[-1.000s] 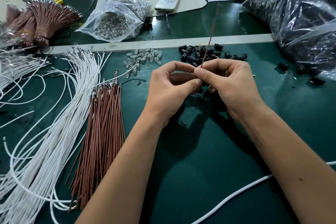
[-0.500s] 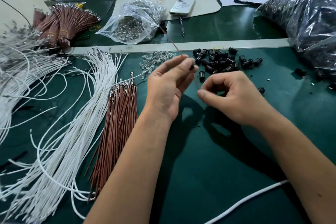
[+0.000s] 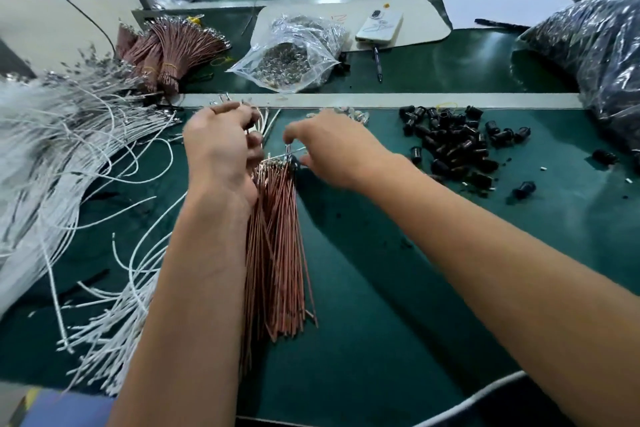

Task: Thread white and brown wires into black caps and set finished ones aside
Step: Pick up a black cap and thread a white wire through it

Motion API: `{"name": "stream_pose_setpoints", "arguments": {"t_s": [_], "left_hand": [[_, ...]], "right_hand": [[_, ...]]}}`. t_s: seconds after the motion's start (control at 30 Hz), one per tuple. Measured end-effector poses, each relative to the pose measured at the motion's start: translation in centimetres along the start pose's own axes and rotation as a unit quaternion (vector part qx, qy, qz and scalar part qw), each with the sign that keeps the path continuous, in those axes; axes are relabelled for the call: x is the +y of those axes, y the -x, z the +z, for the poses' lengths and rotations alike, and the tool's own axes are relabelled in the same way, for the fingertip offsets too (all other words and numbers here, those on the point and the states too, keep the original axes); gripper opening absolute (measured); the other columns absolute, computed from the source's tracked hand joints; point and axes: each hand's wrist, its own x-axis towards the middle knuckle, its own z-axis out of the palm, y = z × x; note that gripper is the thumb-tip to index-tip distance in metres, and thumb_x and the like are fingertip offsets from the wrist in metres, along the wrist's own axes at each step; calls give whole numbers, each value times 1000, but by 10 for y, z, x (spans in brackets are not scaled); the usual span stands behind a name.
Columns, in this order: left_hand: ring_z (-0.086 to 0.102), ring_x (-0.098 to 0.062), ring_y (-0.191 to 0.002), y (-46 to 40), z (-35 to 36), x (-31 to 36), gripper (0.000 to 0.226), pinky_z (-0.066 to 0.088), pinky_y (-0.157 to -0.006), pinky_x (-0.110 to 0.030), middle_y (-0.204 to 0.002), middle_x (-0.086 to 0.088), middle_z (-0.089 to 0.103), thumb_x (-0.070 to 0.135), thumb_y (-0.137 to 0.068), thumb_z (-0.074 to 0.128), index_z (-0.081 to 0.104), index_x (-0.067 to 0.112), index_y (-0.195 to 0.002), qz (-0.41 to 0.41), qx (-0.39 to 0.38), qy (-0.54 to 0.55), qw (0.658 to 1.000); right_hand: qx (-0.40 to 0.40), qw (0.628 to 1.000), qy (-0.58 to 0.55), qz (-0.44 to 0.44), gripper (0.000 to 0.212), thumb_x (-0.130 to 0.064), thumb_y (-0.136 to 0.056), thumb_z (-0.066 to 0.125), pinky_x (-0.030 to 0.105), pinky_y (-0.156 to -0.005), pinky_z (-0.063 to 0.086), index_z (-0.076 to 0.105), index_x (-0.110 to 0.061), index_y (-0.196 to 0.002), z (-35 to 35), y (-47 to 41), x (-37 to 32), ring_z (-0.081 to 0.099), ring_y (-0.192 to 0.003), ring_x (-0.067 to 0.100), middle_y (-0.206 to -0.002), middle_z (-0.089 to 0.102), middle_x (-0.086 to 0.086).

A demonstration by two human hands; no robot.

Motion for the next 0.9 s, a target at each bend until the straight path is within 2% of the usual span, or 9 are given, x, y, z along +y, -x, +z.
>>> {"name": "stream_pose_setpoints", "arguments": {"t_s": [0.07, 0.17, 0.3, 0.4, 0.5, 0.6, 0.7, 0.8, 0.9], "left_hand": [[54, -13, -62, -6, 0, -2, 11, 44, -56, -26, -88, -5, 68, 6, -93, 58, 60, 16, -88, 68, 20, -141, 988], [66, -21, -84, -13, -1, -3, 6, 54, -80, -35, -90, -3, 71, 14, -88, 66, 66, 17, -93, 174, 35, -389, 904], [68, -14, -83, -13, 7, -2, 11, 47, -74, -27, -83, 0, 73, 16, -86, 77, 68, 18, -93, 203, -73, -499, 839], [63, 5, -62, -1, 18, 2, 16, 43, -61, -24, -71, 7, 75, 15, -86, 78, 66, 21, -94, 147, -158, -444, 870], [71, -7, -74, 13, 31, 12, 18, 53, -66, -28, -76, 5, 76, 12, -84, 80, 67, 23, -92, 146, -190, -457, 856], [67, -12, -63, 30, 52, 16, 17, 52, -59, -26, -76, 4, 77, 9, -82, 80, 69, 19, -89, 138, -229, -415, 870], [45, -10, -47, 43, 87, 8, 11, 36, -46, -19, -78, -8, 76, -2, -88, 70, 63, 6, -90, 39, -289, -243, 925], [33, -5, -43, 45, 125, -9, 10, 25, -39, -13, -70, -12, 69, -8, -96, 55, 55, 2, -94, -111, -313, -37, 942], [30, 0, -39, 46, 148, -32, 15, 20, -38, -10, -68, -5, 62, -4, -102, 46, 55, 1, -91, -181, -309, 41, 933]], "right_hand": [[4, 998, 62, -4, 15, -1, -97, 55, 42, -74, 54, 66, -6, -105, 4, -9, -8, 67, -95, 39, -90, 63, 14], [62, 995, 78, 8, 11, 3, -93, 60, 38, -66, 52, 69, -3, -96, -4, -11, -9, 68, -82, 37, -79, 57, 12], [189, 980, -30, 54, 15, -9, -99, 65, 29, -81, 60, 79, -7, -100, -33, -7, 17, 73, -80, 22, -91, 77, 11], [264, 958, -41, 103, 16, -14, -98, 70, -3, -73, 38, 79, -10, -110, -65, 2, 47, 64, -82, 7, -103, 79, 5], [317, 934, -54, 153, 21, -23, -96, 73, -9, -70, 28, 79, -11, -112, -91, 17, 78, 61, -84, 5, -107, 78, 3], [357, 907, -97, 201, 29, -26, -95, 75, 8, -81, 51, 76, -13, -121, -110, 37, 109, 72, -81, 12, -104, 78, 3], [361, 885, -191, 224, 62, -13, -92, 78, 29, -63, 61, 50, -12, -147, -109, 65, 127, 75, -69, 14, -95, 75, 4], [337, 860, -275, 265, 36, -17, -94, 76, 29, -46, 53, 55, -9, -123, -92, 97, 127, 71, -54, 15, -82, 72, 6], [148, 856, -416, 270, 25, -36, -98, 70, 22, -37, 37, 69, -13, -88, -71, 123, 120, 57, -43, 12, -65, 69, 1]]}}
